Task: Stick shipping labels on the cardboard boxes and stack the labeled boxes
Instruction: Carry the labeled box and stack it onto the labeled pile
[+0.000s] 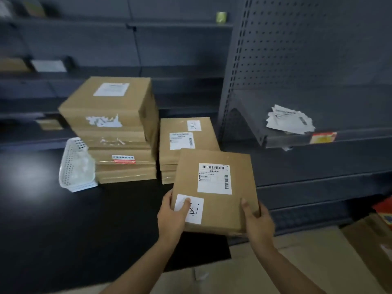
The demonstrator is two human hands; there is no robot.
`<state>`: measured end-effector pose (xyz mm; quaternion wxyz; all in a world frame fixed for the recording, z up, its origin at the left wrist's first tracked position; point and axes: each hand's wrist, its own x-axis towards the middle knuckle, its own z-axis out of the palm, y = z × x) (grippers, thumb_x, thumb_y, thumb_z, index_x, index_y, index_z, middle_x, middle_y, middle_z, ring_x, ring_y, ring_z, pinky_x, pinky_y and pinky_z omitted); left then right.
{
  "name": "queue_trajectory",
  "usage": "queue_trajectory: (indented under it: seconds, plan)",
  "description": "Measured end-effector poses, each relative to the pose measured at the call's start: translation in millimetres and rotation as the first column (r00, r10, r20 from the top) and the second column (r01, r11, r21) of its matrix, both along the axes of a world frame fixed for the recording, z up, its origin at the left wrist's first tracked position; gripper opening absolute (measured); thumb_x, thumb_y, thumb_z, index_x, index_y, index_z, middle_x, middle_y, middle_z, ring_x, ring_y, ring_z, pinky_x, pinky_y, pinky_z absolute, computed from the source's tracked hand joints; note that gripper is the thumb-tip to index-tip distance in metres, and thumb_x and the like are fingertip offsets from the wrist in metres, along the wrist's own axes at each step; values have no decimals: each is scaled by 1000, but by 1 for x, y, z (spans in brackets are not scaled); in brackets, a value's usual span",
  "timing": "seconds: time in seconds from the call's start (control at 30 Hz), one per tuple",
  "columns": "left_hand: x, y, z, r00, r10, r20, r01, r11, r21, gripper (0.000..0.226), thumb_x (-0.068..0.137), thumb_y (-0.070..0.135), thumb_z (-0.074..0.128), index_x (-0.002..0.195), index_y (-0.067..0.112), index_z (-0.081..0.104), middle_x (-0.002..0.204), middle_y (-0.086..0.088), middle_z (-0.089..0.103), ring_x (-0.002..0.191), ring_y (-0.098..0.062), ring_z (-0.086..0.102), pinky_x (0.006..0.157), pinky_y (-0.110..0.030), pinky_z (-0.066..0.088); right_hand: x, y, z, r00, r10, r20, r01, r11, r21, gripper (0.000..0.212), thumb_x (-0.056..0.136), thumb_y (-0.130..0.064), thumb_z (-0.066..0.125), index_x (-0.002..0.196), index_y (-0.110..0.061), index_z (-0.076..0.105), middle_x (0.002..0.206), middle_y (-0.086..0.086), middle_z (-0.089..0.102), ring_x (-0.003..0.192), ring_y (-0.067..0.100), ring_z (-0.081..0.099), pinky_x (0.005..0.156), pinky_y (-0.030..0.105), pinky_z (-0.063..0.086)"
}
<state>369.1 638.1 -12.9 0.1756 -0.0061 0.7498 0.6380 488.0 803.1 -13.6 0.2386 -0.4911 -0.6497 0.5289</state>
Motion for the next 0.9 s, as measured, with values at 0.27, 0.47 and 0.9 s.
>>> queue_trajectory:
  seconds: [0.27,0.47,0.9]
  plan:
    - [-12,-3,17,984,175,-31,-176,983,-55,53,86,28,69,135,23,47,109,6,63,89,-2,61,64,-14,49,-39,20,19,996,79,-36,-81,994,-69,55,85,-46,66,130,-16,56,117,1,60,98,17,52,85,33,44]
    - [-50,5,46,979,198,-56,-201,979,-45,50,86,28,70,132,21,51,97,15,63,82,1,62,51,-4,45,-79,31,38,996,81,-42,-83,996,-43,55,85,-48,65,130,-18,56,116,-1,61,100,19,55,89,38,46]
    - [-197,45,73,984,138,-113,-147,986,-77,58,83,35,71,135,22,49,112,8,63,96,-10,59,81,-25,46,-205,61,65,992,65,-104,-71,996,-57,56,84,-50,64,130,-20,56,120,0,62,101,19,59,91,40,50]
